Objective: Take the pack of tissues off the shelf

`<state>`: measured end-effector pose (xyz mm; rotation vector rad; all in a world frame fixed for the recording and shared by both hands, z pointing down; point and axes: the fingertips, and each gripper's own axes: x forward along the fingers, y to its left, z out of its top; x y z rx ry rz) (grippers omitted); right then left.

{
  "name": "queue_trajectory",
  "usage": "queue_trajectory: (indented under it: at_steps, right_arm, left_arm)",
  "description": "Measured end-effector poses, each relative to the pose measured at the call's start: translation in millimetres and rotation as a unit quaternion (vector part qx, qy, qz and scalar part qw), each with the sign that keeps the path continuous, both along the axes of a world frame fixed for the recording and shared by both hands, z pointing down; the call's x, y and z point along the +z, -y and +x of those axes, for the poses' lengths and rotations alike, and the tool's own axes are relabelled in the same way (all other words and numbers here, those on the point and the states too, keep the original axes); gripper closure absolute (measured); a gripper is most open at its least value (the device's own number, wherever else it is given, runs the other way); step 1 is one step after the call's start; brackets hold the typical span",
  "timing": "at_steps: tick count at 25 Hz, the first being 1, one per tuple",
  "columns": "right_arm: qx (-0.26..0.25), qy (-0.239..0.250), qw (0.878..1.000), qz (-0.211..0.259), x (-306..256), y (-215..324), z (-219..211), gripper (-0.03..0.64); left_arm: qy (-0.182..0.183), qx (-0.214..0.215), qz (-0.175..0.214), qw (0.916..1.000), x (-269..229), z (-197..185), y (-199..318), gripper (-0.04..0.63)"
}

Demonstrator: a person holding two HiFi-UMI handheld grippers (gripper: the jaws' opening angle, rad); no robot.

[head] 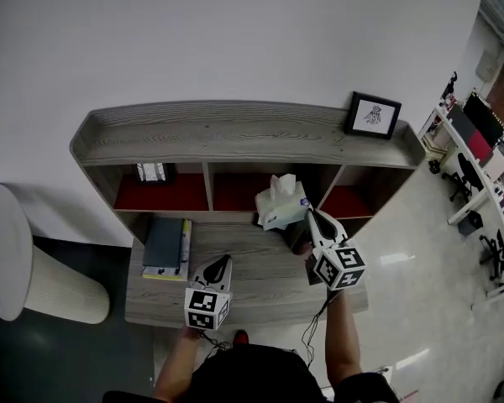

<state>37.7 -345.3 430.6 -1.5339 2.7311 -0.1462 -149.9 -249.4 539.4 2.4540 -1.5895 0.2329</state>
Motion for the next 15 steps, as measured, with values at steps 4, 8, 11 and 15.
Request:
queue_trajectory:
  at_steps: [4,8,11,15]
  right_arm:
    - [0.012,-0.016,1.0,0.006,1,-23,11,0.589]
    - [0.02,-0.032,0.999,0.002,16,-41,18,0.589]
    - [0.019,-0.026,0.999,-0.012,34,-51,18,0.589]
    - [0.016,-0.024,0.999,-0.035,61,-60,15,0.589]
  left_arm:
    - [0.001,0.009,-0.003,1.0,1,8,-1,0.589]
    - [0.001,0.019,-0.008,0.9998,6,17,-2,0.589]
    - [0.003,0.024,-0.012,0.9996,10,20,-3,0.589]
    - [0.003,0.029,-0.015,0.9995,17,22,-3,0.589]
